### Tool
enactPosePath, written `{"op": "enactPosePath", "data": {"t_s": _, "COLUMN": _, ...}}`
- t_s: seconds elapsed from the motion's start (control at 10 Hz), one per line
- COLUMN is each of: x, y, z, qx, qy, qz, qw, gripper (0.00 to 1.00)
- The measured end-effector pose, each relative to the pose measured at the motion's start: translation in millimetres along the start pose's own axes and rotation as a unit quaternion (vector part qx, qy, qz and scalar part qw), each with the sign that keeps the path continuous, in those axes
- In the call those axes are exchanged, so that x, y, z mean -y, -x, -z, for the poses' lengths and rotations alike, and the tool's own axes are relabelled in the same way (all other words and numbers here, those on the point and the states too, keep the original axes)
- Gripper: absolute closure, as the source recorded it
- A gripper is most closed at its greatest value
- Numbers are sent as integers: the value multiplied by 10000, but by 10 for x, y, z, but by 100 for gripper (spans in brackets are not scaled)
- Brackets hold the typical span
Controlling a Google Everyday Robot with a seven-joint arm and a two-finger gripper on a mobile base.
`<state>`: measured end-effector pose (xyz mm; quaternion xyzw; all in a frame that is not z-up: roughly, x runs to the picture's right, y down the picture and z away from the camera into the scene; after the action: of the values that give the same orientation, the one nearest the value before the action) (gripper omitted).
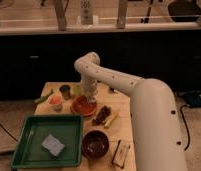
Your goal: Wipe red bowl with towel
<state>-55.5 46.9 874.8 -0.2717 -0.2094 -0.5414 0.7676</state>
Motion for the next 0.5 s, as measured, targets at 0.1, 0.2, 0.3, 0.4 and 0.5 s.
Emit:
{"op": "enactPosePath", "data": {"t_s": 0.1, "x": 52, "y": 25, "z": 18, "qx": -21, "qy": -2, "qz": 128, "qw": 9999, "gripper": 100}}
{"op": "enactPosePath", "data": {"t_s": 0.2, "x": 118, "y": 56, "z": 33, "qx": -44, "qy": 4, "qz": 248, "qw": 9997, "gripper": 100}}
{"op": "enactPosePath", "data": {"t_s": 0.3, "x": 296, "y": 165, "z": 57, "qx": -51, "qy": -36, "qz": 499, "qw": 9987, "gripper": 100}}
{"op": "enactPosePath", "data": {"t_s": 0.4, "x": 446, "y": 298, "z": 62, "qx": -44, "qy": -58, "qz": 774, "qw": 9970, "gripper": 100}}
{"op": "enactPosePath", "data": {"t_s": 0.5, "x": 533, "y": 425, "z": 61, "qx": -46, "qy": -49, "qz": 1029, "qw": 9947, "gripper": 100}}
